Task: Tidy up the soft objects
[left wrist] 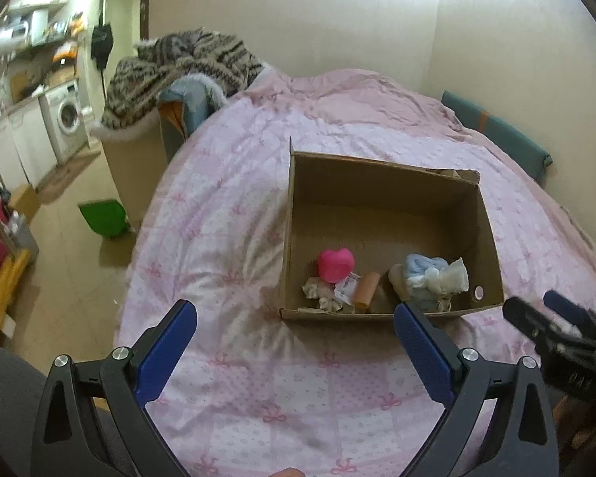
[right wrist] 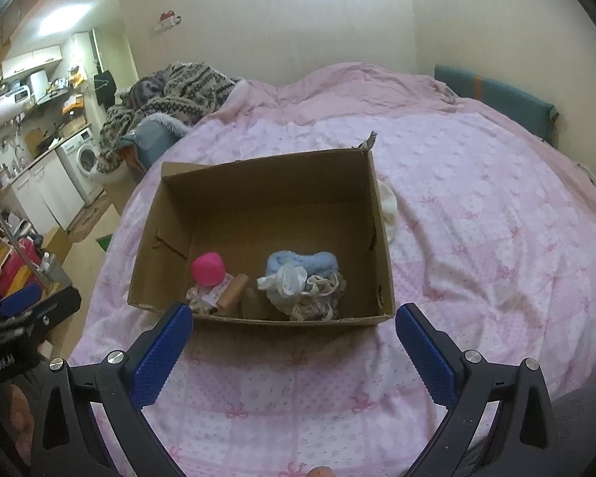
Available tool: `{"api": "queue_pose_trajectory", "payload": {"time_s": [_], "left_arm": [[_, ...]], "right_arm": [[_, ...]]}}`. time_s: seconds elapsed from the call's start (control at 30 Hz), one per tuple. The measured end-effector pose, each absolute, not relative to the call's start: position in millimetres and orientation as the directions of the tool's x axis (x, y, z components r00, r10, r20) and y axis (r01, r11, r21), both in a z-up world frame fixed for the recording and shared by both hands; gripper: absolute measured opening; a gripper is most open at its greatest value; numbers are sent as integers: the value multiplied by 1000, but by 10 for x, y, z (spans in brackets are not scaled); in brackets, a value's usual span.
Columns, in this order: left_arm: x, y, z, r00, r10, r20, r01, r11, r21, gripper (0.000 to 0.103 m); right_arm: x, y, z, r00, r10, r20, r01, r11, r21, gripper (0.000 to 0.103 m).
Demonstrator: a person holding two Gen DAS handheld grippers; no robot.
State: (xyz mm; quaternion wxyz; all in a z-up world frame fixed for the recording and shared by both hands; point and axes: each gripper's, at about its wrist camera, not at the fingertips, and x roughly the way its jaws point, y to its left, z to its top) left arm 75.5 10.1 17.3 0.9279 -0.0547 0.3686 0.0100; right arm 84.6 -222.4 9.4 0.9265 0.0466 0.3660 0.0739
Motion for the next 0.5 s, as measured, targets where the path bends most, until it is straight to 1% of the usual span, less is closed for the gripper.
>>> {"api": "queue_pose_trajectory", "payload": {"time_s": [0.17, 0.3, 0.4, 0.5], "left_arm": [[757, 118, 164, 728, -29, -685, -56, 993, -101, 99], [784, 50, 106, 715, 21, -699, -61, 998, -32, 99], [794, 59, 92, 711, -5, -704, -50, 997, -57, 99], [796, 44, 92, 710, -7, -704, -43, 998, -53, 99]], "right_arm": [[853, -2166, 57, 710, 161, -686, -111, 987, 116, 103], [873, -2168, 41, 705, 154, -693, -99, 988, 119, 103], [884, -2164, 43, 704, 150, -694, -95, 989, 117, 103], [880, -2159, 43, 707, 145, -692, -95, 989, 110, 103]]}}
